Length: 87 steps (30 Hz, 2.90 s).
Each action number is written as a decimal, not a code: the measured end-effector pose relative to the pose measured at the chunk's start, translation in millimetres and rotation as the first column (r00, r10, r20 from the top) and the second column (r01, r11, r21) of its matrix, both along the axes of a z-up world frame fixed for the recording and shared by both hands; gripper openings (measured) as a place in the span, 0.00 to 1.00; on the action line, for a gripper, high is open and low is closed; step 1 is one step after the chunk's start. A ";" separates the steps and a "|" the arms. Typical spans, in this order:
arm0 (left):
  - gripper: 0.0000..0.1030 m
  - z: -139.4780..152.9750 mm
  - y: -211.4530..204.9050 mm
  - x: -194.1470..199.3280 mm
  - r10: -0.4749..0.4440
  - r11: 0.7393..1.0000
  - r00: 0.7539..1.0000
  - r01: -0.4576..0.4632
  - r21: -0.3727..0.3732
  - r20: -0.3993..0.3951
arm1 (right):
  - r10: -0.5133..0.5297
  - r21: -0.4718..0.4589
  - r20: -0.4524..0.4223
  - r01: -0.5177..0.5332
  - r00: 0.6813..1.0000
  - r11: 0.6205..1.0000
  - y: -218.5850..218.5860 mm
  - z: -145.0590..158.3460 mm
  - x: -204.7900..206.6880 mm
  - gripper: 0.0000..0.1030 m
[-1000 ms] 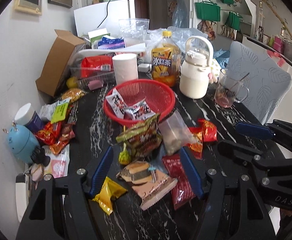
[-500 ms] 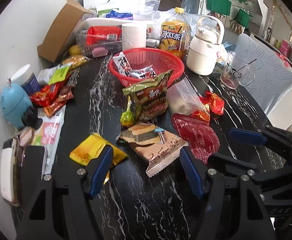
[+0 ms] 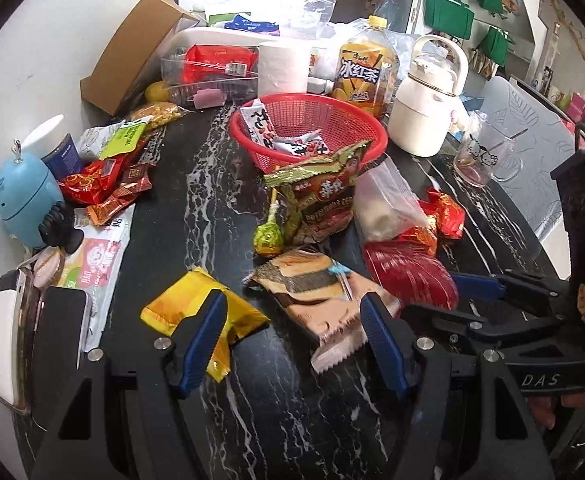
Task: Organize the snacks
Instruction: 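Grasp the dark red bag with the right tool while the left tool grasps the beige seaweed snack bag, then lift both held bags and carry them toward the red mesh basket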
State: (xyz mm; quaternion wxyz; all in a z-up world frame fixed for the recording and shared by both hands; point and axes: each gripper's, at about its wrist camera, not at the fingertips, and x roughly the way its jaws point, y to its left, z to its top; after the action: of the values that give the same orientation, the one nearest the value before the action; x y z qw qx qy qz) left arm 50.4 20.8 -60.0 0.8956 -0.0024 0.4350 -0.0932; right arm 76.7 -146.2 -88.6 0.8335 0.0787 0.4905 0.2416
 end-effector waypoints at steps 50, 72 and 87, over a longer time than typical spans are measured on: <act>0.71 -39.5 -37.3 33.6 0.008 1.000 0.980 -0.013 -0.019 -0.198 | -0.029 -0.053 0.056 0.032 0.998 0.998 -44.3 6.4 -10.2 0.31; 0.53 -50.0 -51.7 35.4 -0.063 0.993 0.986 0.077 0.088 -0.153 | -0.023 -0.083 0.041 0.027 0.999 0.996 -31.8 -6.5 -8.6 0.58; 0.50 -45.8 -50.3 3.8 -0.172 0.985 0.968 0.169 -0.034 -0.180 | -0.003 -0.068 0.013 0.004 1.000 0.998 -43.0 -4.4 -39.2 0.37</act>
State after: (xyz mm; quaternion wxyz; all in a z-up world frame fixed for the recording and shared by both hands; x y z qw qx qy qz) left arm 54.2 -29.5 -105.9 0.8405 0.0181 0.5130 -0.1732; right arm 37.5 -189.2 -93.0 0.8394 0.0495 0.4928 0.2238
